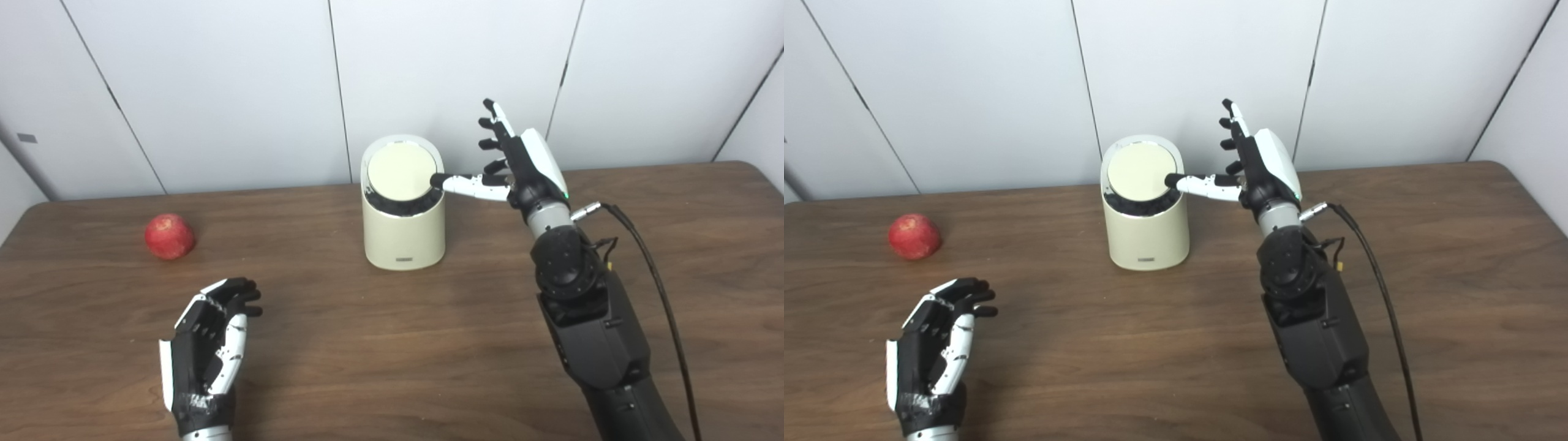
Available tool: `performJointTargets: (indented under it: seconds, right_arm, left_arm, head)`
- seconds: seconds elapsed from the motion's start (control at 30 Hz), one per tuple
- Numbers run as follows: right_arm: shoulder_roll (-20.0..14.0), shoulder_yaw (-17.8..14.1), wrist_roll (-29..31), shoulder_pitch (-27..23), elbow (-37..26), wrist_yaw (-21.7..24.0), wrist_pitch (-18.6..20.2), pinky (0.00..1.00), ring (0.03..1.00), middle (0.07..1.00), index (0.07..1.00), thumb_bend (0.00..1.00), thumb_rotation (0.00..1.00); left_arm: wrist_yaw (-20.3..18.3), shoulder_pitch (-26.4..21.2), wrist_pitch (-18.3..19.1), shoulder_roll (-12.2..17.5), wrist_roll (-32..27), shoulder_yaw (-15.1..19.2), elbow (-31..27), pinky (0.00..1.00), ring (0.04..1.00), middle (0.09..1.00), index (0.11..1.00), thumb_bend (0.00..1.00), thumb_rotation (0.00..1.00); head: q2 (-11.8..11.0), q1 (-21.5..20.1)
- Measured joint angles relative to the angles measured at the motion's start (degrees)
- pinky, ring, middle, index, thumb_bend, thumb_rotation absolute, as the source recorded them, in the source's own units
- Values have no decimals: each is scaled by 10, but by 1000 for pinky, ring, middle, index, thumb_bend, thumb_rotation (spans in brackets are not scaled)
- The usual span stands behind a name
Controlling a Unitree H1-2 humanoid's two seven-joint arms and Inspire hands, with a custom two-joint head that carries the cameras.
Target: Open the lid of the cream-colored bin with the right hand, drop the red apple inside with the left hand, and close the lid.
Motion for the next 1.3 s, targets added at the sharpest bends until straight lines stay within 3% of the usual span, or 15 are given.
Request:
performJointTargets:
  seconds: [0.17,0.3,0.37,0.5,0.77,1.1,1.3]
  right_arm:
    - [2,13,-21,-30,74,-14,0,669,848,928,1000,917,485]
    - [2,19,-23,-51,102,-32,0,682,859,919,998,922,433]
    - [4,18,-23,-61,119,-34,0,669,838,901,999,907,420]
    - [20,6,-32,-74,138,-29,0,757,892,944,1000,919,415]
    - [40,3,-61,-77,141,-22,0,784,927,971,997,914,435]
    - [47,16,-85,-83,135,-10,1,941,984,1000,1000,905,405]
    - [50,23,-89,-80,119,12,1,898,973,1000,1000,921,441]
  left_arm:
    - [0,0,1,-3,0,0,0,540,632,647,631,269,269]
    - [1,0,1,-4,3,0,0,542,634,649,634,258,270]
    - [1,0,1,-3,4,0,0,542,636,652,637,253,270]
    - [1,1,1,-3,7,0,0,540,636,654,639,257,294]
    - [4,2,5,-6,22,0,-1,533,629,648,636,254,292]
    - [4,1,5,-6,24,-2,-1,536,634,656,647,237,297]
    - [5,0,5,-7,27,-2,-1,534,632,652,643,235,279]
  head:
    - [0,2]
    - [0,4]
    - [0,6]
    - [0,8]
    - [0,10]
    - [-4,11]
    - [-6,11]
